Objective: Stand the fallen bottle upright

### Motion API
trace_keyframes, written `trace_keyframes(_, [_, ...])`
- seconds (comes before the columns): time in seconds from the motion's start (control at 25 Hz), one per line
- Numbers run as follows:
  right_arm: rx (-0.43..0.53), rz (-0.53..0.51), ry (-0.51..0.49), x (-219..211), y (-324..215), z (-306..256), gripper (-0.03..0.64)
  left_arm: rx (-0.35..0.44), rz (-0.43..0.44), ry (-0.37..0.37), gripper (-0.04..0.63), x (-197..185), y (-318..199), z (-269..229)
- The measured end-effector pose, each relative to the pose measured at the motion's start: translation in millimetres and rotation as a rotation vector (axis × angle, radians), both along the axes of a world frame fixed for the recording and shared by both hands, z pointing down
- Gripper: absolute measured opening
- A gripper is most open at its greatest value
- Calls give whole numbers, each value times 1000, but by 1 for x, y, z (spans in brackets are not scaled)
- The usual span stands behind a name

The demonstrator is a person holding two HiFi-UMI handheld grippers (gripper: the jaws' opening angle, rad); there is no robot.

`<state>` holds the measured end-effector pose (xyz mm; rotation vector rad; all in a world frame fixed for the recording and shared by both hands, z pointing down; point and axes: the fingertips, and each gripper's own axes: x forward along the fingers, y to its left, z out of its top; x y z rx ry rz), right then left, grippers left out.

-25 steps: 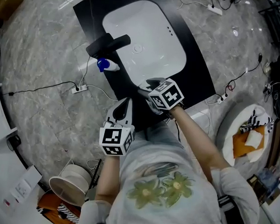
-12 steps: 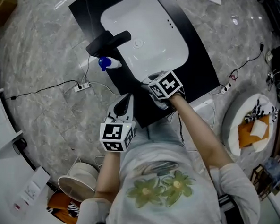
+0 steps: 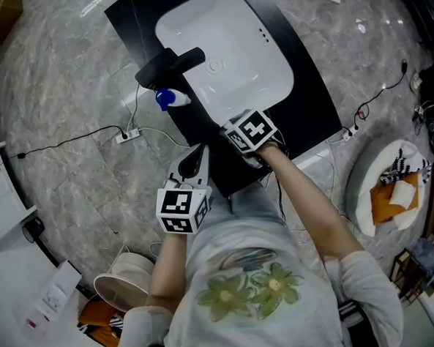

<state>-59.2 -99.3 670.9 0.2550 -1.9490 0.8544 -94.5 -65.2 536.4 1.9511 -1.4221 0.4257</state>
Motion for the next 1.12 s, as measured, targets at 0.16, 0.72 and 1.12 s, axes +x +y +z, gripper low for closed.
trace_keyframes(0.16, [16,11,-6,0,-2,-3,135,-2,-1,2,18,-5,-2,0])
trace_keyframes(0.72, [89,10,-111,5,1,-38,133,14,32,2,18,2,-4,-11])
trace_keyframes(1.12, [175,0,-171,13,12,-69,133,40,88,-15,18,17,-6,-29])
